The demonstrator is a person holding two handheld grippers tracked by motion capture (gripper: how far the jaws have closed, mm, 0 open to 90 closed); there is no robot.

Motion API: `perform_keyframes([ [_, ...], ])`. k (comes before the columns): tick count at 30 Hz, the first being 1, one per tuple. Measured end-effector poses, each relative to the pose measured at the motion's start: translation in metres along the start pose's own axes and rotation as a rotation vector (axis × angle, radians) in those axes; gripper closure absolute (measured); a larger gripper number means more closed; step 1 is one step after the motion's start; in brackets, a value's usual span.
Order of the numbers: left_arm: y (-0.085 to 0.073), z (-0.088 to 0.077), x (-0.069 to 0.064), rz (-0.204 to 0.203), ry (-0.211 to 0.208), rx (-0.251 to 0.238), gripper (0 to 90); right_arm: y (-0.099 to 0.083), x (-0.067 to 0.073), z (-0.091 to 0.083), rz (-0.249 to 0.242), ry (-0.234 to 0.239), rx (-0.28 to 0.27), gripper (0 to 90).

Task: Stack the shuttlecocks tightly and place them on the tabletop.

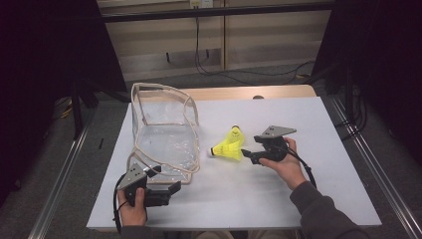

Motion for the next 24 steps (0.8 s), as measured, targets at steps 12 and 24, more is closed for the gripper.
perform_keyframes([
  [12, 0.000, 0.000, 0.000, -0.001, 0.000, 0.000, 3.4, 0.006, -0.022, 0.001, 0.057, -0.072, -0.022, 21.1],
  [24, -0.001, 0.000, 0.000, -0.003, -0.003, 0.000, 3.4, 0.011, -0.028, 0.009, 0.075, -0.102, -0.019, 18.9],
])
Point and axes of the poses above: each handheld gripper's, and its own axes: z roughly forward along the jaws, y roughly out of its top, x roughly to its left, the point moved 8 cm from there along z, roughly forward along the jaws, and after that the axes turned 3 degrees about -y, right-handed, at the moved point
